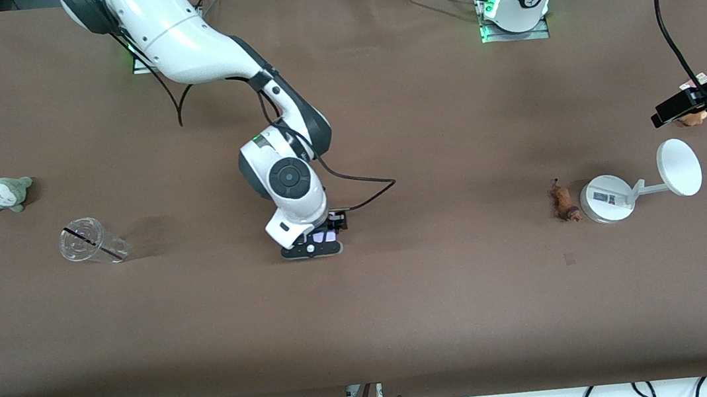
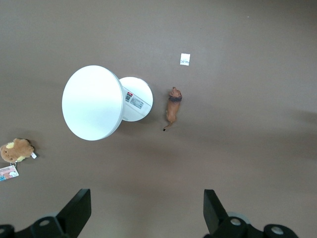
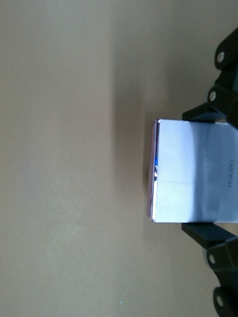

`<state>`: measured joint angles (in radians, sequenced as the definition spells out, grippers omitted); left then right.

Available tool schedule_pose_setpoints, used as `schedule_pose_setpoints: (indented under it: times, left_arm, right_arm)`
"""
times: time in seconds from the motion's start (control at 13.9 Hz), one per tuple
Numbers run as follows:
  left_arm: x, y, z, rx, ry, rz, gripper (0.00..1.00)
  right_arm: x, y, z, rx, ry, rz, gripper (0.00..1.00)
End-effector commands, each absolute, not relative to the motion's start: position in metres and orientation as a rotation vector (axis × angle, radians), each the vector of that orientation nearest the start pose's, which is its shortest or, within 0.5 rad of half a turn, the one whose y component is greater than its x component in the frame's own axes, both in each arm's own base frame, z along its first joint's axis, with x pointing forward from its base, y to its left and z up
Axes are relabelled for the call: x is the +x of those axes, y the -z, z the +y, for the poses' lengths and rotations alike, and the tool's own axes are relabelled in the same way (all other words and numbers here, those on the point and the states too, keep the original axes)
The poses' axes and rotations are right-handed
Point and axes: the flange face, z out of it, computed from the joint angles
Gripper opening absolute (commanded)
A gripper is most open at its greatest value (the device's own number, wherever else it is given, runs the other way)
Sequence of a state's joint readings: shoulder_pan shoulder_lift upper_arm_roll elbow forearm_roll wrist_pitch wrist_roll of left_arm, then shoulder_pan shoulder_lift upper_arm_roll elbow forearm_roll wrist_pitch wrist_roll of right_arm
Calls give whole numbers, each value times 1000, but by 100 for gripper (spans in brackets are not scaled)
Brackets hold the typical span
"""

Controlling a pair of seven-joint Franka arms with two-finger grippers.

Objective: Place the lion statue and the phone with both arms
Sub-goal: 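Carry the phone toward the clear cup and lower it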

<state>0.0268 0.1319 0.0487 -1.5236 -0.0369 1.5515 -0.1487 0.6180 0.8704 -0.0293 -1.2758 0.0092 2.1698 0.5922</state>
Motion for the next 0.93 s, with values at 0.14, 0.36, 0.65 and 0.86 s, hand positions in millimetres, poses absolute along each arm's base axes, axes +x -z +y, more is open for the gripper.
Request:
schedule_pose_setpoints:
  times: [0.14, 0.36, 0.65, 0.86]
  left_arm:
    - [588, -572, 42, -3133, -162, -319, 100]
    - [588, -572, 42, -3134, -162, -319, 100]
    - [588, -572, 42, -3133, -162, -321, 100]
    - [588, -572, 42, -3133, -162, -321, 100]
  right_arm:
    - [629, -284, 340, -3134, -10, -98, 34]
    - [628, -300, 275, -3158, -61, -234, 34]
    - [630, -321, 178, -3166, -59, -326, 34]
    - [636, -319, 118, -3168, -78, -313, 35]
